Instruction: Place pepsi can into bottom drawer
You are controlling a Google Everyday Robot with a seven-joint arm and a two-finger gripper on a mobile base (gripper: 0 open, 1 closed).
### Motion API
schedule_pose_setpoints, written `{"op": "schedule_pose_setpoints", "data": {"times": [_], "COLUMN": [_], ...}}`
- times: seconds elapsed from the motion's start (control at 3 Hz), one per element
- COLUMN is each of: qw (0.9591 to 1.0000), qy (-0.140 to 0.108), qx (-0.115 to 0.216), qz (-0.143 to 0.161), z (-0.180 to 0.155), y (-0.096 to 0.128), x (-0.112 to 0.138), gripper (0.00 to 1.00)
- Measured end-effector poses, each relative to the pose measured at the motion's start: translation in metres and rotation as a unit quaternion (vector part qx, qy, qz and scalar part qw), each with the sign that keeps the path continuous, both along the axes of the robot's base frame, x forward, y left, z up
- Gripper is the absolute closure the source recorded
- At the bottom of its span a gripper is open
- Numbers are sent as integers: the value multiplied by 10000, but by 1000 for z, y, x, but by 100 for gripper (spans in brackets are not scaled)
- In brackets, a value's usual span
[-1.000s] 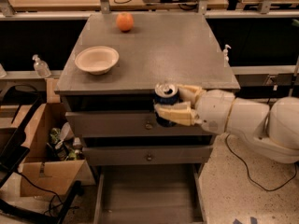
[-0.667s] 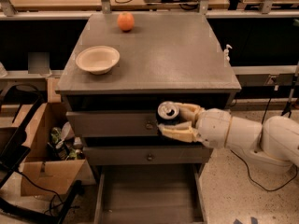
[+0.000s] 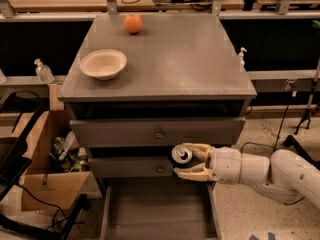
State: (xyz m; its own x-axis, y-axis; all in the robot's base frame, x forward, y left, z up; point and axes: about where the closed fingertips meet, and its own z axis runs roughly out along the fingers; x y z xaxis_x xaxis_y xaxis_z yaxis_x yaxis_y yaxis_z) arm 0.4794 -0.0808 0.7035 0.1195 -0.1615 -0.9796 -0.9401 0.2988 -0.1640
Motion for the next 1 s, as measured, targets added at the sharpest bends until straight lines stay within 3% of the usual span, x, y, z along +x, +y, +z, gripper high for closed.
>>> {"op": "schedule_pose_setpoints", "data": {"times": [0.33,0.67,1.0], "qw": [10000,9998,9988], "qy": [0,153,434], "qx": [0,89,117], "qz": [0,100,211], "z": [0,-32,-98], "y": [0,20,53], "x": [0,2,0], "gripper": [100,100,100]}}
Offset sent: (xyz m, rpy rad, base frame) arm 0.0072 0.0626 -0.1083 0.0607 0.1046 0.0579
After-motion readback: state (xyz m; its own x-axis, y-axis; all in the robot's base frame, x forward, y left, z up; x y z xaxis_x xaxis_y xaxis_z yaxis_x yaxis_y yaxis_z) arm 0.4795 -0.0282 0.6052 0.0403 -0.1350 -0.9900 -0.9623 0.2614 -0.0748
